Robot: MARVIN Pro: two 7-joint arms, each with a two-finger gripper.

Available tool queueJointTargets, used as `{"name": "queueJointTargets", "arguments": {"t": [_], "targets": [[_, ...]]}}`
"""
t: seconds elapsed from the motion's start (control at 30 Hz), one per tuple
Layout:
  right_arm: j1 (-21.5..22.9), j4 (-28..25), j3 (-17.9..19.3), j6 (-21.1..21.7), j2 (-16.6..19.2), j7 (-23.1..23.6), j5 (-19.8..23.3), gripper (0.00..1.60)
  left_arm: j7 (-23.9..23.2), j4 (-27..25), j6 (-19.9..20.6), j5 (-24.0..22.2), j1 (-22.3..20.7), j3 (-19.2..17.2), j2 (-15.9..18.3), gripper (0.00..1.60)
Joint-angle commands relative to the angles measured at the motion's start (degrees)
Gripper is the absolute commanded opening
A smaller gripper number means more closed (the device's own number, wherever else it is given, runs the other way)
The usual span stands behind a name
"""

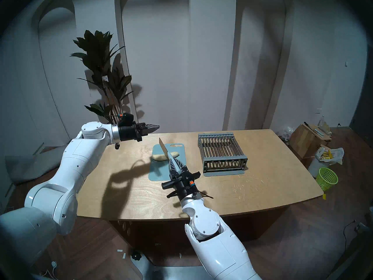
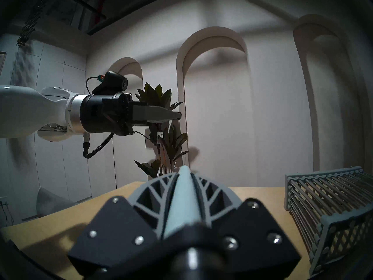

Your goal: Cut the banana into four pieces on the cutting board

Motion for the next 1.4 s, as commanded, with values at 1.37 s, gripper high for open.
{"name": "queueJointTargets", "arguments": {"t": [1.37], "targets": [[10.67, 11.53, -3.26, -4.97, -3.94, -1.17, 0.80, 0.00, -4.02, 28.41, -26.05, 4.90, -13.86, 3.78, -6.69, 0.00]]}}
